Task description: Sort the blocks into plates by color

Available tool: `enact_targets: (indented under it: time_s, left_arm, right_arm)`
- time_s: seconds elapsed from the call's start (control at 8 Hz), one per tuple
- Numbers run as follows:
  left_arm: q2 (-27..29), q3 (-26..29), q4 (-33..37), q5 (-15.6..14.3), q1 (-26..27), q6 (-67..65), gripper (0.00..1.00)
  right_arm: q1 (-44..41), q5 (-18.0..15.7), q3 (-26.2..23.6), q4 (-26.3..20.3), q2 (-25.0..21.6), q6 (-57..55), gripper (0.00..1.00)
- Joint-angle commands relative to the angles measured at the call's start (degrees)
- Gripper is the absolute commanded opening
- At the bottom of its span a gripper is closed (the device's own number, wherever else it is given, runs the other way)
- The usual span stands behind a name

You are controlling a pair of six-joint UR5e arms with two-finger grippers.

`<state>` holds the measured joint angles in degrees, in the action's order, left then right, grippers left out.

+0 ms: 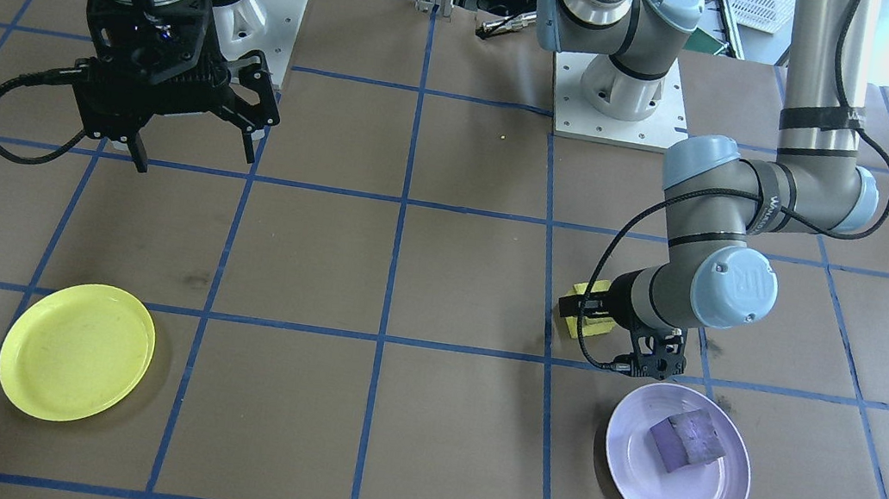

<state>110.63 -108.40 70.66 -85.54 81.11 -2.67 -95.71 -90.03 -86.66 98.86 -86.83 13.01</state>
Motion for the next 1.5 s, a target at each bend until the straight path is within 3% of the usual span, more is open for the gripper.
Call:
enact_targets:
  time_s: [0.0,0.12,0.25,0.38,0.62,1.0,1.12,1.25,1.38]
  left_arm:
    - [-0.15,0.12,-0.09,-0.60,0.01,0.73,0.18]
    - [-0.15,0.20,-0.09,-0.68,0.01,0.82,0.06]
    - [-0.50,0.29,-0.09,-0.95,0.27,0.65,0.02]
    - [-2.59,0.29,0.35,0.36,2.45,0.21,0.04]
    - [-5.50,1.95,0.35,4.49,13.48,2.33,0.04]
    - [-3.15,9.85,-0.09,7.21,25.37,-9.79,0.04]
    - [-2.18,11.18,-0.96,7.49,28.02,-12.68,0.04]
    - [-0.52,11.62,-2.36,6.97,31.53,-12.89,0.12]
    - [0.63,11.63,-3.24,6.87,34.95,-14.20,0.10]
  right_arm:
    - [0.00,0.03,0.00,0.19,0.00,-0.01,1.00]
    - [0.00,0.03,0.00,0.10,0.00,-0.01,1.00]
    - [0.00,0.03,0.00,0.19,0.00,-0.01,1.00]
    - [0.00,0.03,0.00,0.19,0.00,-0.01,1.00]
    - [0.09,-0.85,0.00,0.36,0.00,-0.09,1.00]
    - [2.97,-0.85,0.09,0.01,0.09,0.08,1.00]
    - [4.55,-0.77,0.00,-0.34,0.09,0.17,1.00]
    - [5.18,-0.76,0.00,-0.51,0.09,0.17,1.00]
    - [5.45,-0.94,0.00,-0.69,0.09,0.34,1.00]
